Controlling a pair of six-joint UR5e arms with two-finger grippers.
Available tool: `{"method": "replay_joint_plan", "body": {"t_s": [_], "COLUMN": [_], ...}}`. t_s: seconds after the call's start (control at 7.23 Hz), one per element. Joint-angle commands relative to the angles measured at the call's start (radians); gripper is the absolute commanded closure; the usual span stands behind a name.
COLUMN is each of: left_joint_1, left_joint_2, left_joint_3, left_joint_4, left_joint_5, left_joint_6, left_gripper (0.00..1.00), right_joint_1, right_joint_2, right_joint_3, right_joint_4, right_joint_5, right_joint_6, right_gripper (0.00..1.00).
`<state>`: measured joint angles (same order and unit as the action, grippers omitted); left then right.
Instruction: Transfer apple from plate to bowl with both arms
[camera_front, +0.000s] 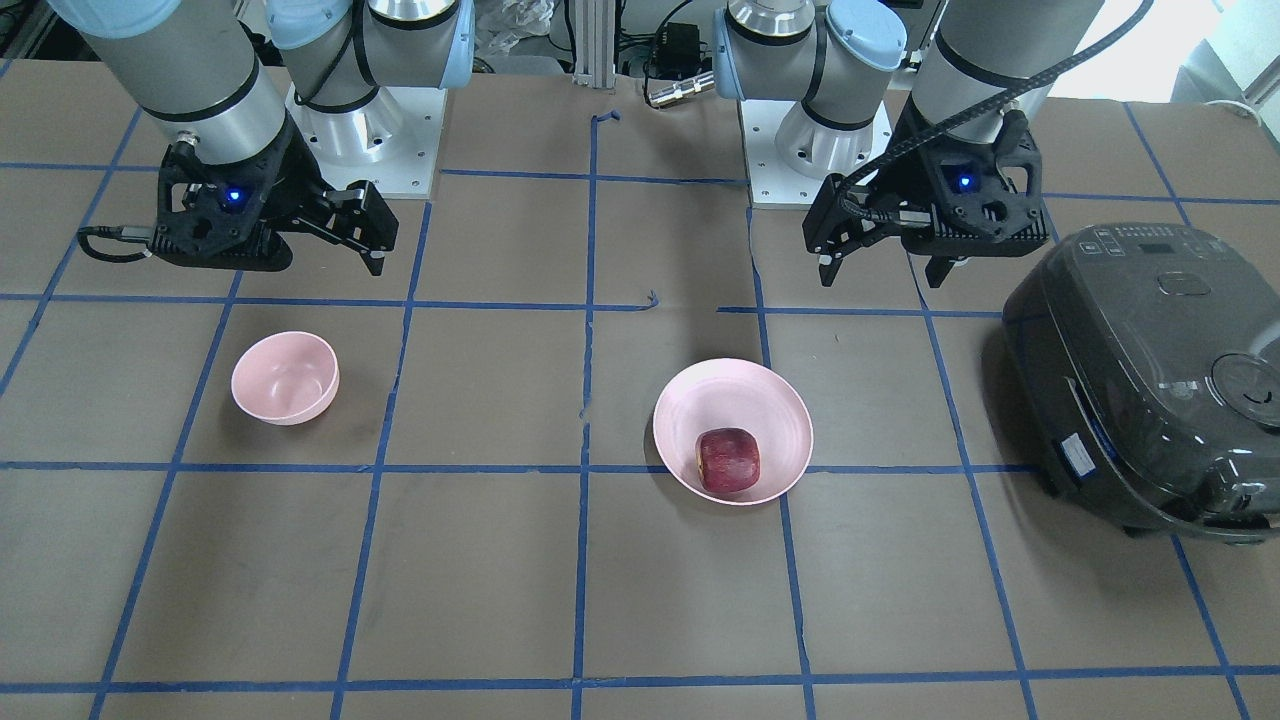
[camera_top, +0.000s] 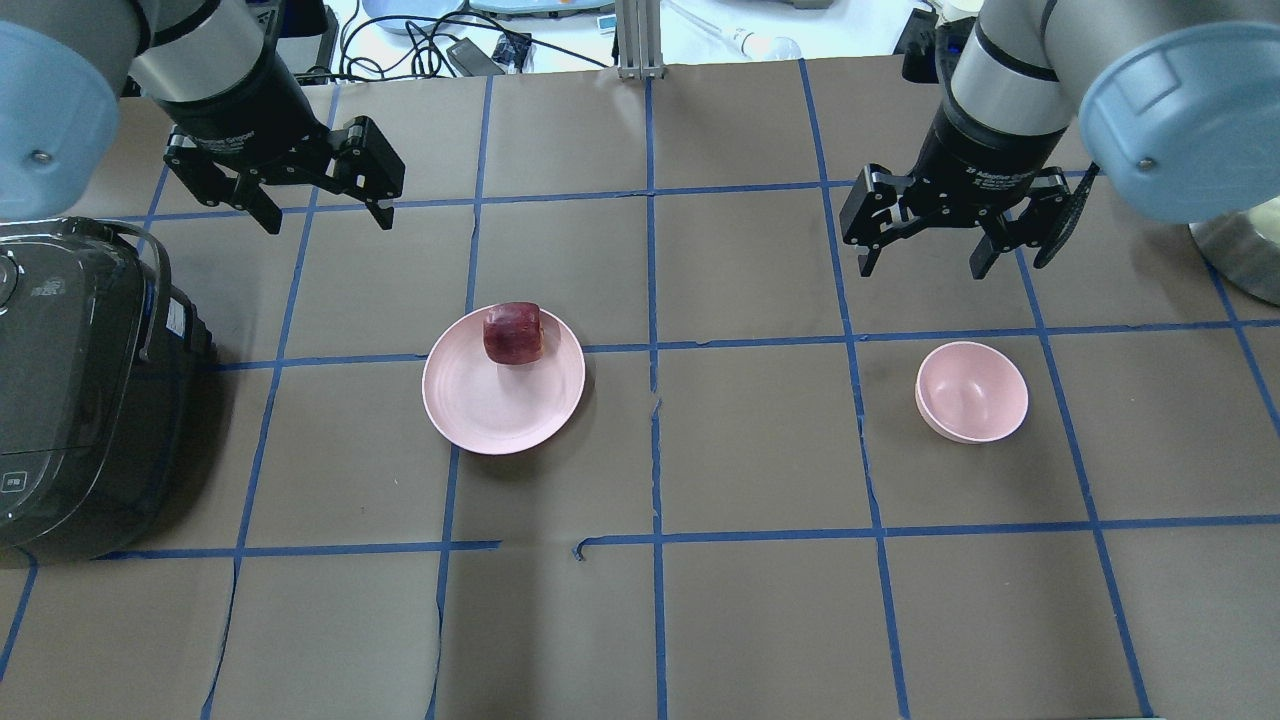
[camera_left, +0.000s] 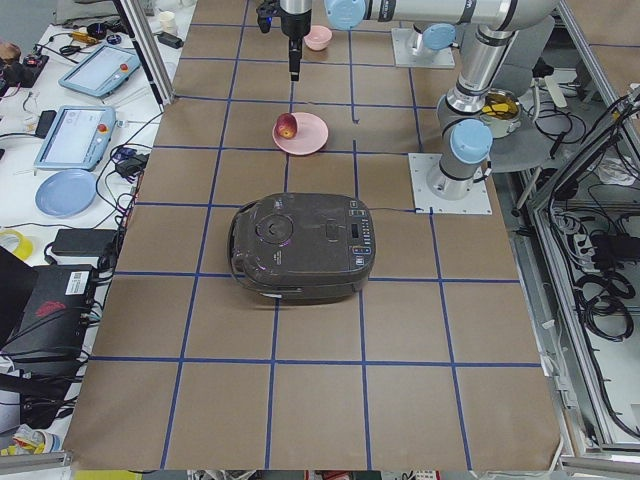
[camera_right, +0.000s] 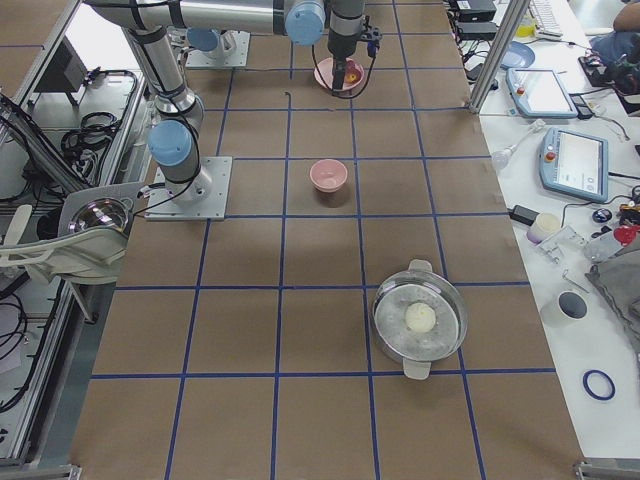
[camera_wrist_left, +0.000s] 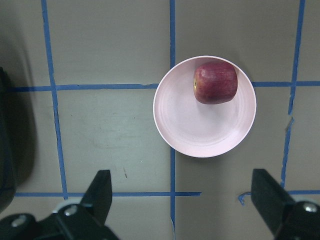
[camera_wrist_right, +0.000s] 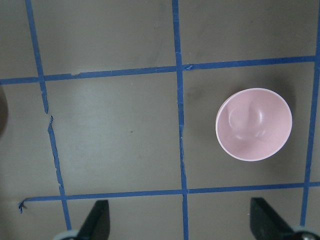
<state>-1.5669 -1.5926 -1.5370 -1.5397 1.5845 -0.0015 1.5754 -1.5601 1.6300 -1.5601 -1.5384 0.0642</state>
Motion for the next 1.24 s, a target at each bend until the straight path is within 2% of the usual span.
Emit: {"method": "replay_joint_plan", "body": {"t_s": [0.0,0.41,0.97,1.11], "left_joint_1": [-0.002,-0.005,-0.094,-0.104], "left_joint_2": [-0.007,-0.045,-0.188,-0.220], "left_joint_3": [0.000,-0.009,-0.135,-0.170], "left_joint_4": [0.001,0.035,0.296,0.367], "left_joint_5": [-0.003,-0.011,-0.011,-0.011], "left_joint_6": [0.000,-0.020,-0.151,-0.146], "left_gripper": [0.00,0.00,0.03,0.03], "right_joint_1": [0.000,0.000,-0.009,-0.035], "right_joint_2": [0.000,0.000,0.002,0.021], "right_joint_3": [0.001,0.001,0.001,0.001], "right_joint_4": [-0.002,-0.002,-0.006,-0.059], "right_joint_5": [-0.002,-0.006,-0.005,-0.015], "right_joint_6": [0.000,0.014,0.003,-0.018], "right_gripper": [0.00,0.00,0.00,0.00]}}
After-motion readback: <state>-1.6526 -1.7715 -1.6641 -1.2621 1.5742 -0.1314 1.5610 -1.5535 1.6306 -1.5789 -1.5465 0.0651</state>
